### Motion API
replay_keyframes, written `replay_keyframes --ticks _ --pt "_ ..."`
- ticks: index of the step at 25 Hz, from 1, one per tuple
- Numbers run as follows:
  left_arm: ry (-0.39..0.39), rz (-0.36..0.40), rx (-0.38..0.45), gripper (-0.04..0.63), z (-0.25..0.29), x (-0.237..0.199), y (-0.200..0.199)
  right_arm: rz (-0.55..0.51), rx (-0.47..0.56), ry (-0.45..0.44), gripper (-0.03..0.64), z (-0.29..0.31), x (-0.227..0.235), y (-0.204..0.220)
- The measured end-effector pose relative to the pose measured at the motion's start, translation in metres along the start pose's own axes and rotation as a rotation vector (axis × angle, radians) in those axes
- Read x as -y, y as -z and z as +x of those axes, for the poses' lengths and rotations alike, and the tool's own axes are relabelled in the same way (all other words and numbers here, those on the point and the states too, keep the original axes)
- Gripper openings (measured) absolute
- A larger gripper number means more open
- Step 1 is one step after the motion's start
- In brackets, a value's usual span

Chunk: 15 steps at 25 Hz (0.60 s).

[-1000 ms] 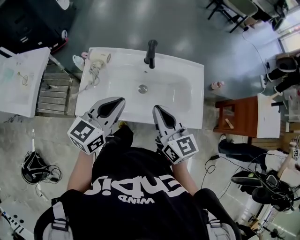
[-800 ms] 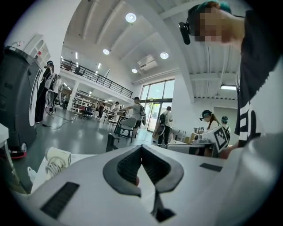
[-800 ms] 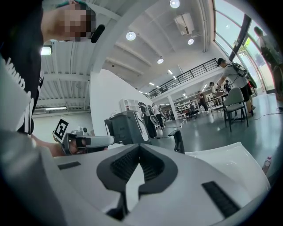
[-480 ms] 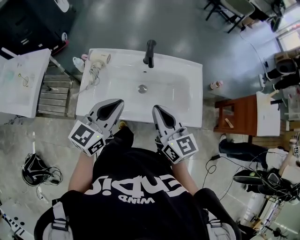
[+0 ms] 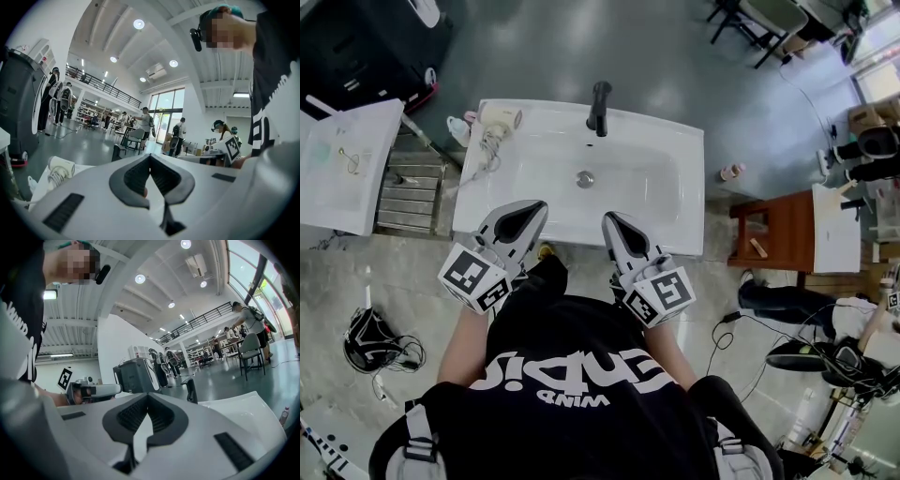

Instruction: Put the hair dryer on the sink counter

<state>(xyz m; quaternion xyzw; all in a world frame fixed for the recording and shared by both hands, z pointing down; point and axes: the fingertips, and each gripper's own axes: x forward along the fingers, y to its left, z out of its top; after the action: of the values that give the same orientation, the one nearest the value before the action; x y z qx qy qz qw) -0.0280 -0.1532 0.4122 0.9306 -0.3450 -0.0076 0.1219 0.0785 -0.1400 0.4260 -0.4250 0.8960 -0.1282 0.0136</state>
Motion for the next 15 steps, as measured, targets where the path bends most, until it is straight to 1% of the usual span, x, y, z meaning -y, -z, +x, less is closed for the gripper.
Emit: replay_keyframes --ticks 10,15 --pt "0.004 0.004 -0.007 0.019 -0.0039 0.0066 0.0027 0.002 -0.007 -0.023 0.018 -0.0025 -0.0082 0.0029" --pt "-0.008 -0.010 -0.014 0.019 -0.0061 0.0043 0.0042 0.004 -0.006 -0.025 0.018 -0.0025 -0.0096 0.0030"
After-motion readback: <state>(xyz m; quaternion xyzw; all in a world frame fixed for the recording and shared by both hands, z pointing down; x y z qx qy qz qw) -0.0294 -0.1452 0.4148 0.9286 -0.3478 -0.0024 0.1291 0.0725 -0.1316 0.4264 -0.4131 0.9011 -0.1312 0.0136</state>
